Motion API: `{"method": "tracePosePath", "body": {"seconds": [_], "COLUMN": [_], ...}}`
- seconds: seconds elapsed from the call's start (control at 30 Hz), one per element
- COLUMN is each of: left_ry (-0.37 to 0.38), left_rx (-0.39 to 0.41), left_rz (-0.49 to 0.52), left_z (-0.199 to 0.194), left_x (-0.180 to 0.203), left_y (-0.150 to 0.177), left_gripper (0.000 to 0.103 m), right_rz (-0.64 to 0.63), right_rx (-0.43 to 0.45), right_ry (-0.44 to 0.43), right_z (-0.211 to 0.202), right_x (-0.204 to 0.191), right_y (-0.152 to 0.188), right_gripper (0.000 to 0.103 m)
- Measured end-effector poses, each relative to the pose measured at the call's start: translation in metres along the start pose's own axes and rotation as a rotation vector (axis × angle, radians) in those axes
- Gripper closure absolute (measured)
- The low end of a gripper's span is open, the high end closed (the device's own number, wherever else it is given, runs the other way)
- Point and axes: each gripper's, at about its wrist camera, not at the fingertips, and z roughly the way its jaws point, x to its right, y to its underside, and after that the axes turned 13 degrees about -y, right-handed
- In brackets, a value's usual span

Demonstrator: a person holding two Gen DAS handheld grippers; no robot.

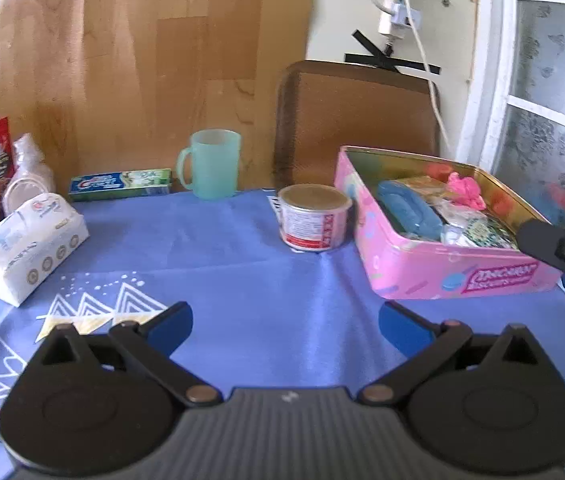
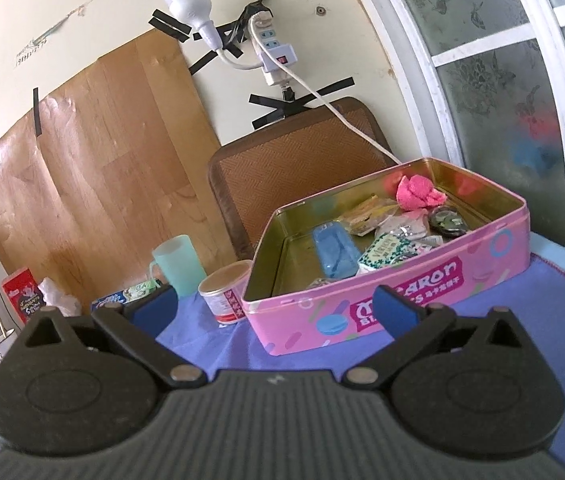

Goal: Organize soft objects

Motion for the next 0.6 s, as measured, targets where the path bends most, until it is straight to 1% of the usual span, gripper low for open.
{"method": "tracePosePath", "body": {"seconds": [0.17, 0.33, 0.6], "left_ry": [-0.028, -0.057, -0.082], "left_rx": [0.011, 0.029, 0.008], "left_rz": [-0.009, -0.002, 0.032], "left_z": [-0.0005, -0.0016, 0.0002], "left_x": [-0.0027, -0.0008, 0.0052], "left_y": [-0.0003, -0.0008, -0.0011], "left_gripper": [0.000, 0.000, 0.000], "right_rz": [0.007, 0.012, 0.017], "right_rx": [-0.021, -0.025, -0.014], "right_ry": [-0.017, -0.017, -0.018], "right_z": [0.0026, 0.0020, -0.0016], "right_x": [0.0003, 0.0006, -0.0005], "right_y": [0.0006, 0.0003, -0.0012], "right_gripper": [0.000, 0.000, 0.000]}}
